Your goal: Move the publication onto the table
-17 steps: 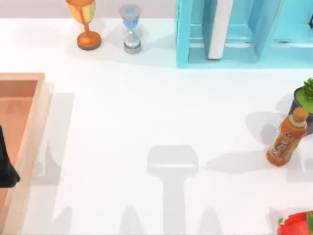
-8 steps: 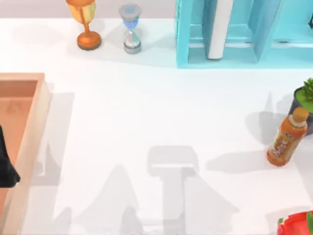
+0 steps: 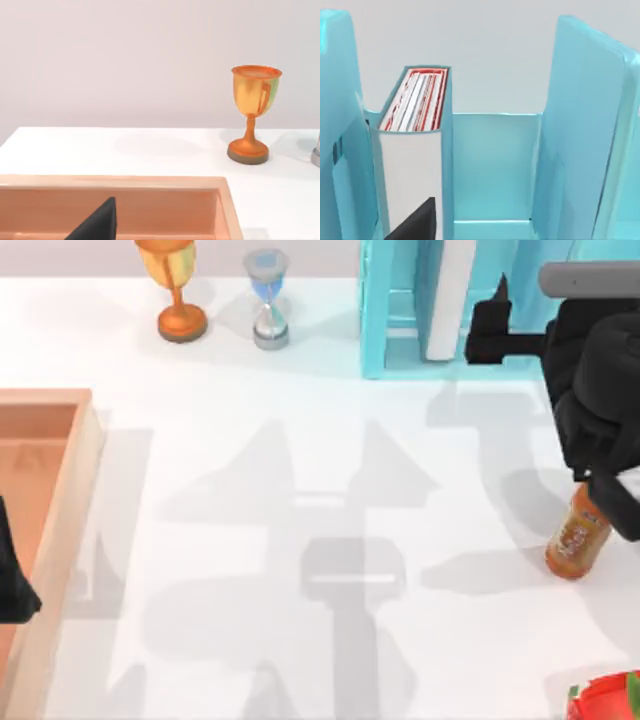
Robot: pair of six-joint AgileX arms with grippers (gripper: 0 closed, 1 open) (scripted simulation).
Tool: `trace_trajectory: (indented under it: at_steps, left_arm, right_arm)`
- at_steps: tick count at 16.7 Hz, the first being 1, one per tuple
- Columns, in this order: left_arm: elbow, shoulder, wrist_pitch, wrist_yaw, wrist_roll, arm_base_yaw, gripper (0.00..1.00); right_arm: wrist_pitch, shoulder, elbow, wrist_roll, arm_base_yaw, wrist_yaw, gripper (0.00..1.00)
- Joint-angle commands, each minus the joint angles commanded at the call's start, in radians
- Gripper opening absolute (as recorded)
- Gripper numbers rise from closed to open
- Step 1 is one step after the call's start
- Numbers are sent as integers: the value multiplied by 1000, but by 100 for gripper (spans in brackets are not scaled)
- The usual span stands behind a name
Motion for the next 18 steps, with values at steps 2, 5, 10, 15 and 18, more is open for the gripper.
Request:
trace_trajectory:
  at_steps: [2, 5, 10, 15, 18]
  left_arm:
    - [0, 0, 0, 0, 0, 0, 100]
    - [0, 0, 0, 0, 0, 0, 100]
    - [0, 0, 0, 0, 0, 0, 100]
    - [0, 0, 0, 0, 0, 0, 100]
    - [0, 0, 0, 0, 0, 0, 100]
  right_arm:
    - [101, 189, 79, 4, 41, 45, 100]
    - [222, 394, 173, 10, 89, 97, 100]
    - [308, 525, 240, 14, 120, 134, 100]
    - [304, 524, 239, 14, 115, 132, 100]
    - [267, 546, 301, 15, 111, 125, 100]
